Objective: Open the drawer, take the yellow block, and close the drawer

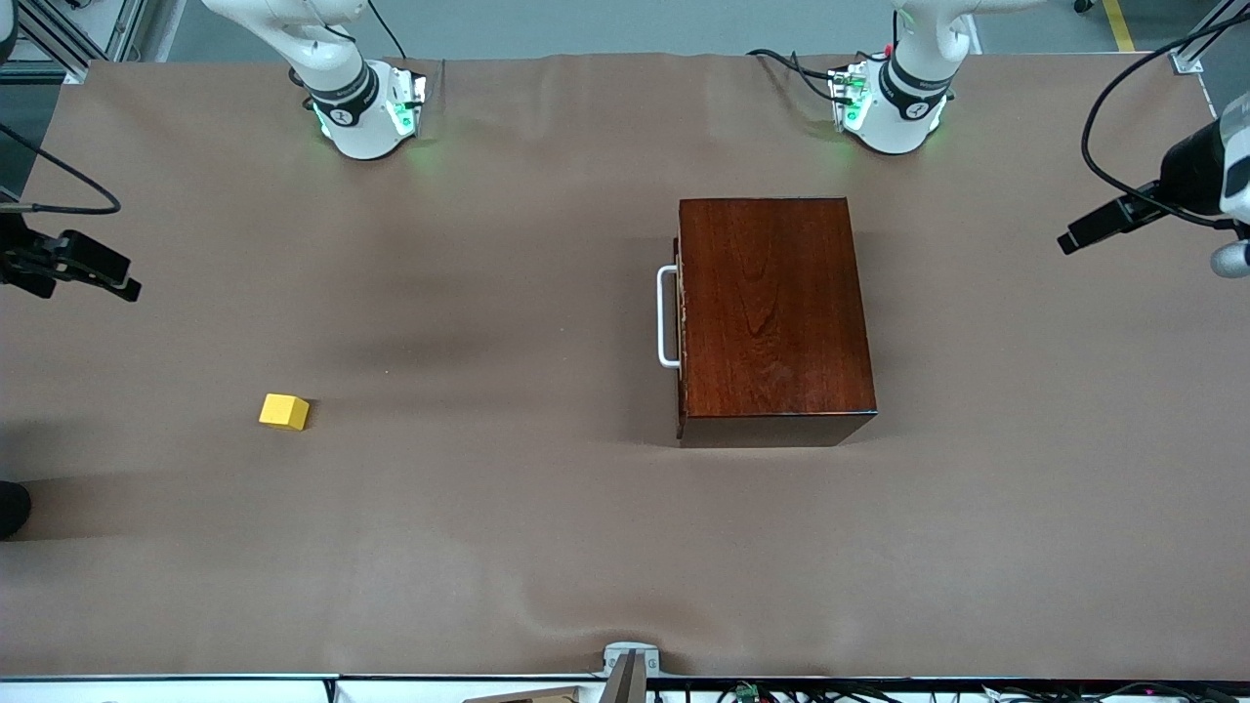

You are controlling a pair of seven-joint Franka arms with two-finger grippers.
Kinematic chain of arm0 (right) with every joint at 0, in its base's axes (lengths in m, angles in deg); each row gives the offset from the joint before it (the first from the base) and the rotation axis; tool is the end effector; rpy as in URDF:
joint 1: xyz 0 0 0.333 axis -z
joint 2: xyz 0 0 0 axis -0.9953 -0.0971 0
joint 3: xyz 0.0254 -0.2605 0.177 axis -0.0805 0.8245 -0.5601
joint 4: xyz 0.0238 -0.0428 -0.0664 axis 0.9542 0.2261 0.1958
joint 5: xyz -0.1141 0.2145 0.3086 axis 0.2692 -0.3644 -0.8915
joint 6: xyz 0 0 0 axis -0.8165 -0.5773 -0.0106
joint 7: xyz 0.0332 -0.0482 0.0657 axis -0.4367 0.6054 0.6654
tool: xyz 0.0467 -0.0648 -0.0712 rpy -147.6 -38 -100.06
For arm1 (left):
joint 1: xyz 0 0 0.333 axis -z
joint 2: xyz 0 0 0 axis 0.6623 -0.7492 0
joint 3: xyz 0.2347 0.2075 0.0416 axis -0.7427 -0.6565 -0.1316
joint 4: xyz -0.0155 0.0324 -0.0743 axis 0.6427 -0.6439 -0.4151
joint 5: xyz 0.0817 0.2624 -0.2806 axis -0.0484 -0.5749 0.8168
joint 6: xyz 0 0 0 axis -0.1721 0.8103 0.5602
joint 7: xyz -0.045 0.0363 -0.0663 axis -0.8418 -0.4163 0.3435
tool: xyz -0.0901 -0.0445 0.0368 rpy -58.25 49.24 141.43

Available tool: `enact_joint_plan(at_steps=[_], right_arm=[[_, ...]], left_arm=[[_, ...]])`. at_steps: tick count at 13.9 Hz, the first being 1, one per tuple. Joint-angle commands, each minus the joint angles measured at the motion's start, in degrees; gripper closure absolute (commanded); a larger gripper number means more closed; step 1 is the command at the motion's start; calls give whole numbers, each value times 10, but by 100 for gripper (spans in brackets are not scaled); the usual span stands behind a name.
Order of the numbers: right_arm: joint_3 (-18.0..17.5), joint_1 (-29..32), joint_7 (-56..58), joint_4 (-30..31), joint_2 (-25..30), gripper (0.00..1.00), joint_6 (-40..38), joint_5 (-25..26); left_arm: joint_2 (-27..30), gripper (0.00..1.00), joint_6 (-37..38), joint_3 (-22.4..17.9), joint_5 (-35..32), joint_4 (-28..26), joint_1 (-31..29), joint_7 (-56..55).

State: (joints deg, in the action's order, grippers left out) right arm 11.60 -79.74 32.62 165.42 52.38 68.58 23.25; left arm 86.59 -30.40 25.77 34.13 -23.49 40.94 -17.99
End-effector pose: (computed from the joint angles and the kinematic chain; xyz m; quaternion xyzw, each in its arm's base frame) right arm 0.5735 -0.0250 0.6255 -0.9994 0.0315 -0.0067 0.0099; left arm 0.5232 -0.0125 0.6121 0.9873 0.1481 -0.0504 0.0267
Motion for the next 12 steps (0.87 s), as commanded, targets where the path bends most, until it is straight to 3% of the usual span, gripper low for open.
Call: enact_joint_plan(at_steps=[1,12], right_arm=[[-1,2,-11,9,12,0,-8,9],[1,7,-9,0,7,0,-14,8]], left_arm=[[7,0,2,0,-13,20,3,69],[2,0,15,21,-73,50,6,189]])
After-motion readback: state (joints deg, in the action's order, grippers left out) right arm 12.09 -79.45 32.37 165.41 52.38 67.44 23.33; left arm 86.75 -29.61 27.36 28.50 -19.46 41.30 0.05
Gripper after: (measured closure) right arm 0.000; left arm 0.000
